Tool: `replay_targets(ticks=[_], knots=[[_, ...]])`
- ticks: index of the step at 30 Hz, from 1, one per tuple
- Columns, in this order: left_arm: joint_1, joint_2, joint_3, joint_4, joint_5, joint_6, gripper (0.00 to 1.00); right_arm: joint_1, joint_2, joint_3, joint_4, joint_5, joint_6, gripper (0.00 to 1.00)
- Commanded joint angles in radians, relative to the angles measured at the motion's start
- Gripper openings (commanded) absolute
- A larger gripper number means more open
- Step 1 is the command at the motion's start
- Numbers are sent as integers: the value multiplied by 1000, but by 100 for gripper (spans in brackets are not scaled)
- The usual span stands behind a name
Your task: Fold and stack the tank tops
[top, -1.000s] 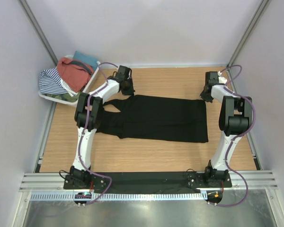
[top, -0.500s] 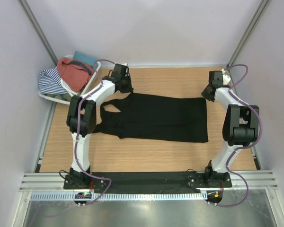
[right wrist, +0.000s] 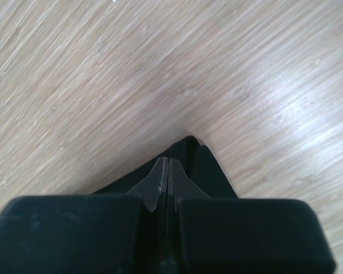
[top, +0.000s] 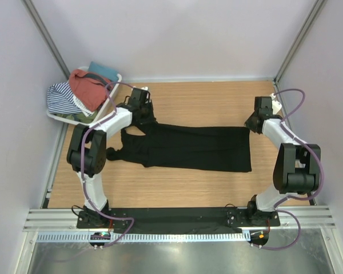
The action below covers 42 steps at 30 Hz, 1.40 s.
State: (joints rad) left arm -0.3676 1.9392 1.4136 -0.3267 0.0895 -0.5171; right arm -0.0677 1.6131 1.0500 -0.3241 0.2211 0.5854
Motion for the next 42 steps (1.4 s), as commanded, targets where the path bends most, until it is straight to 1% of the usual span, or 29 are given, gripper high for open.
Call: replay_targets(ticks=[1, 11, 13, 17, 23, 28, 37, 42], knots=[[-11, -100, -51, 64, -13, -11, 0, -3, -88, -41, 28, -2, 22, 1], [-57, -232, -214, 81, -62, -32, 0, -3, -255, -169, 7, -43, 28, 1], [-68, -272, -255, 78, -107, -38, 0, -3, -281, -191, 2, -39, 30, 1], [-70, -339, -326, 78, -155, -49, 0, -3, -354, -231, -18, -22, 31, 1], [-70, -422, -380, 63, -162, -54, 0, -3, -392, -265, -47, -14, 50, 1], [-74, -453, -427, 63, -146, -66, 0, -3, -433, -321, -43, -31, 76, 1], [-94, -491, -530, 80, -148, -101, 0, -3, -475, -398, -36, -17, 120, 1], [-125, -494, -579, 84, -154, -127, 0, -3, -483, -436, -20, -43, 142, 1]])
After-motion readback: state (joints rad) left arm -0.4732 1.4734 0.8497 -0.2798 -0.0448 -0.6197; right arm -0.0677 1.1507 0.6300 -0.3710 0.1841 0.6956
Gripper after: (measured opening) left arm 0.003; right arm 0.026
